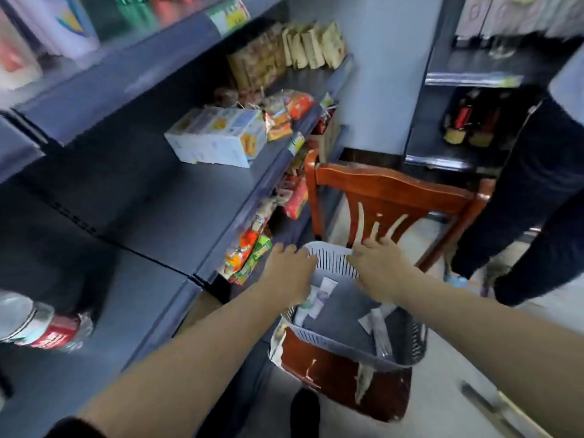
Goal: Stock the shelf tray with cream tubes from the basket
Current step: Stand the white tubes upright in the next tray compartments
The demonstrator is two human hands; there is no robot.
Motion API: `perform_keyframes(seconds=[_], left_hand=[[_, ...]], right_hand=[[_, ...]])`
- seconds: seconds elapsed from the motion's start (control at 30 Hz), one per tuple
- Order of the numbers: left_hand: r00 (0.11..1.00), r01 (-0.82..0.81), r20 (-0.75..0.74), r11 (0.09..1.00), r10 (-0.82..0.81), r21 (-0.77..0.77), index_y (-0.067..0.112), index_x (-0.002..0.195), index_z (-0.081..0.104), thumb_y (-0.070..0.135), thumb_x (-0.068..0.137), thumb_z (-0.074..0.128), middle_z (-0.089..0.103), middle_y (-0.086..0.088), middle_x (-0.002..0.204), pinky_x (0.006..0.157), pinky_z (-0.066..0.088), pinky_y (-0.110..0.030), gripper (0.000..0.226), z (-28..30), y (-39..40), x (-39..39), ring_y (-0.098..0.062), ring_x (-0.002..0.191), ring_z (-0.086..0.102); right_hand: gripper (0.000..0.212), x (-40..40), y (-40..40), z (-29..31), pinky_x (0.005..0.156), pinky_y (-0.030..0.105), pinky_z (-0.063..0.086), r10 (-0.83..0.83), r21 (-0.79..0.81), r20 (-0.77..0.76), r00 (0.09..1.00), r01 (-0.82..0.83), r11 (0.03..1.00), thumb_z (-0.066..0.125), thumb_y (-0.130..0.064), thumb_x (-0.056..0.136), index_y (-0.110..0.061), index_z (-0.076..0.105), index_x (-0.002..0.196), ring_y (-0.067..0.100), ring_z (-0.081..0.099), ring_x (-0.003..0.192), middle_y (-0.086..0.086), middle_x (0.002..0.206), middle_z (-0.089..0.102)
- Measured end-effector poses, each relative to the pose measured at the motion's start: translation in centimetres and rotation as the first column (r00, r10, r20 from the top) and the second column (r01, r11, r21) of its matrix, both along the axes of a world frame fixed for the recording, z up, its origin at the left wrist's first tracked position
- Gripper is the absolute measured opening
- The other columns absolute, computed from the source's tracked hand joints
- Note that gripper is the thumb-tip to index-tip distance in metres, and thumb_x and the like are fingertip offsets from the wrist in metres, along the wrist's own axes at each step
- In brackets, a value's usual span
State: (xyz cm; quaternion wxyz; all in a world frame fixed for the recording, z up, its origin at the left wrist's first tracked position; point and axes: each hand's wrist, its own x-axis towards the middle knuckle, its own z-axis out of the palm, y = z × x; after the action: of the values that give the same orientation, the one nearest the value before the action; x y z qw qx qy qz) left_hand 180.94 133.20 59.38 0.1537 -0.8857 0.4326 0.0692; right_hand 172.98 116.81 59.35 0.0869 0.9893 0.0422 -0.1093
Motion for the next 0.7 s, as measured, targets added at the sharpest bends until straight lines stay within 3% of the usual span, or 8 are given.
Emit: perform_keyframes(seconds=[0.3,0.4,0.6,0.7], left_hand=[[0.959,0.177,-0.239,0.980,-0.150,0.096,0.018,0.123,0.052,0.031,0.084,0.055,0.052,-0.005,0.126,0.099,0.032,-0.041,0.042,-13.6,-3.2,3.9,-0.029,0.122,0.043],[0.946,0.149,-0.302,0.985,-0.116,0.086,0.017,0.120,0.052,0.033,0.083,0.055,0.057,-0.004,0.120,0.095,0.039,-0.039,0.040,-17.9,-3.6,5.4,-0.028,0.116,0.049],[0.911,0.025,-0.413,0.995,0.019,0.101,0.021,0.134,0.039,0.035,0.084,0.058,0.051,-0.006,0.130,0.095,0.041,-0.038,0.056,-26.8,-4.2,7.9,-0.028,0.120,0.048],[0.907,0.020,-0.420,0.995,0.025,0.102,0.019,0.132,0.040,0.035,0.083,0.059,0.053,-0.007,0.127,0.090,0.042,-0.036,0.055,-30.8,-4.8,8.5,-0.028,0.117,0.051]], right_hand=[[0.040,-0.9,-2.0,-13.7,0.109,0.043,0.028,-0.272,0.108,-0.219,0.937,0.301,0.947,0.042,-0.036,0.094,-0.020,0.051,0.129,0.025,0.041,0.126,0.001,0.133,0.049],[0.041,-0.5,-2.3,-17.8,0.110,0.045,0.027,-0.340,0.123,-0.289,0.895,0.387,0.914,0.042,-0.037,0.094,-0.020,0.051,0.129,0.026,0.042,0.125,0.002,0.133,0.049],[0.044,0.4,-2.8,-25.6,0.102,0.037,0.033,-0.471,0.169,-0.356,0.807,0.552,0.817,0.048,-0.036,0.090,-0.023,0.045,0.132,0.025,0.042,0.125,0.001,0.133,0.048],[0.045,0.4,-3.4,-29.4,0.100,0.036,0.036,-0.572,0.169,-0.389,0.722,0.666,0.727,0.052,-0.036,0.089,-0.023,0.043,0.132,0.026,0.043,0.124,0.002,0.132,0.046]])
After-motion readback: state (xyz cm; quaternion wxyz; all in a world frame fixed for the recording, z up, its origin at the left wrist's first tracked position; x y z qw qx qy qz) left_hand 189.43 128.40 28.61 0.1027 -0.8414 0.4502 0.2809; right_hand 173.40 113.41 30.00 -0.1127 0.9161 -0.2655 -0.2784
